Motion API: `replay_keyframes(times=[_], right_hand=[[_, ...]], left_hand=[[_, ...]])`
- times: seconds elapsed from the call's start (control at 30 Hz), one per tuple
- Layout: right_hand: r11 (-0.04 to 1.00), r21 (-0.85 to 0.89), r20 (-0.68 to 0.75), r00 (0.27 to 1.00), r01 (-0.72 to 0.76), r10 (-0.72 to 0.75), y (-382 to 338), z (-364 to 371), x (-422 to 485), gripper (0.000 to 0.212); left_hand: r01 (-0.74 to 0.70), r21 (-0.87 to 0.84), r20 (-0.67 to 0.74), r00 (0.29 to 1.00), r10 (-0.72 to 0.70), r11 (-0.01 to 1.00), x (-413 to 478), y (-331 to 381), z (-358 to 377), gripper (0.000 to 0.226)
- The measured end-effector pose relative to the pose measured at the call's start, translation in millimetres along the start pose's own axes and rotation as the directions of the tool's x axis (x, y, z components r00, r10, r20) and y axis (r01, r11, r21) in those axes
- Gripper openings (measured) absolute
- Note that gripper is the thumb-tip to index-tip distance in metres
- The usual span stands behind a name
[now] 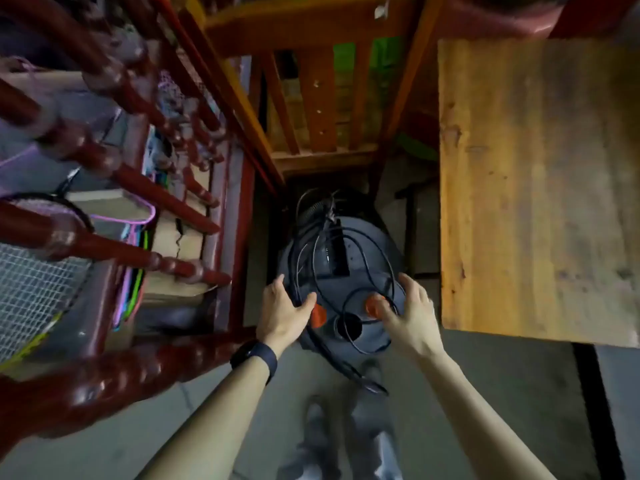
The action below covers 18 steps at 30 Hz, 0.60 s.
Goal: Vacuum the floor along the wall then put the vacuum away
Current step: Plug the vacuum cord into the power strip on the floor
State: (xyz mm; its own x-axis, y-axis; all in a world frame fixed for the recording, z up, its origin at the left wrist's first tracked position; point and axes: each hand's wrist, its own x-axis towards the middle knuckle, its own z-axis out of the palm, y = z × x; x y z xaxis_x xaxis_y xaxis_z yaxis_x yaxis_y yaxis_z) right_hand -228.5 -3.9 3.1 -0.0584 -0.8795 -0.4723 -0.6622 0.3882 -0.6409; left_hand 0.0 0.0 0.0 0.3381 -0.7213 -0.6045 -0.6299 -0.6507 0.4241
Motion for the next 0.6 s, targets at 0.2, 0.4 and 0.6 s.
replay_keyframes(times=[0.2, 0.4, 0.6], right_hand=[[0.993, -0.107, 0.132, 0.99, -0.043, 0.057, -10.5, 27.3, 69.5, 0.104], [0.992, -0.127, 0.067, 0.998, 0.002, 0.007, 7.0, 31.9, 93.1, 0.037], [0.991, -0.122, -0.001, 0.998, 0.055, -0.055, 5.0, 26.8, 88.5, 0.022]], left_hand=[[0.155, -0.116, -0.048, 0.986, -0.161, 0.981, 48.2, 8.4, 21.3, 0.06], [0.202, -0.31, -0.085, 0.967, -0.239, 0.929, 49.4, -1.8, 21.6, 0.04], [0.051, -0.602, -0.111, 0.983, -0.146, 0.797, 25.5, -10.2, 12.9, 0.022]])
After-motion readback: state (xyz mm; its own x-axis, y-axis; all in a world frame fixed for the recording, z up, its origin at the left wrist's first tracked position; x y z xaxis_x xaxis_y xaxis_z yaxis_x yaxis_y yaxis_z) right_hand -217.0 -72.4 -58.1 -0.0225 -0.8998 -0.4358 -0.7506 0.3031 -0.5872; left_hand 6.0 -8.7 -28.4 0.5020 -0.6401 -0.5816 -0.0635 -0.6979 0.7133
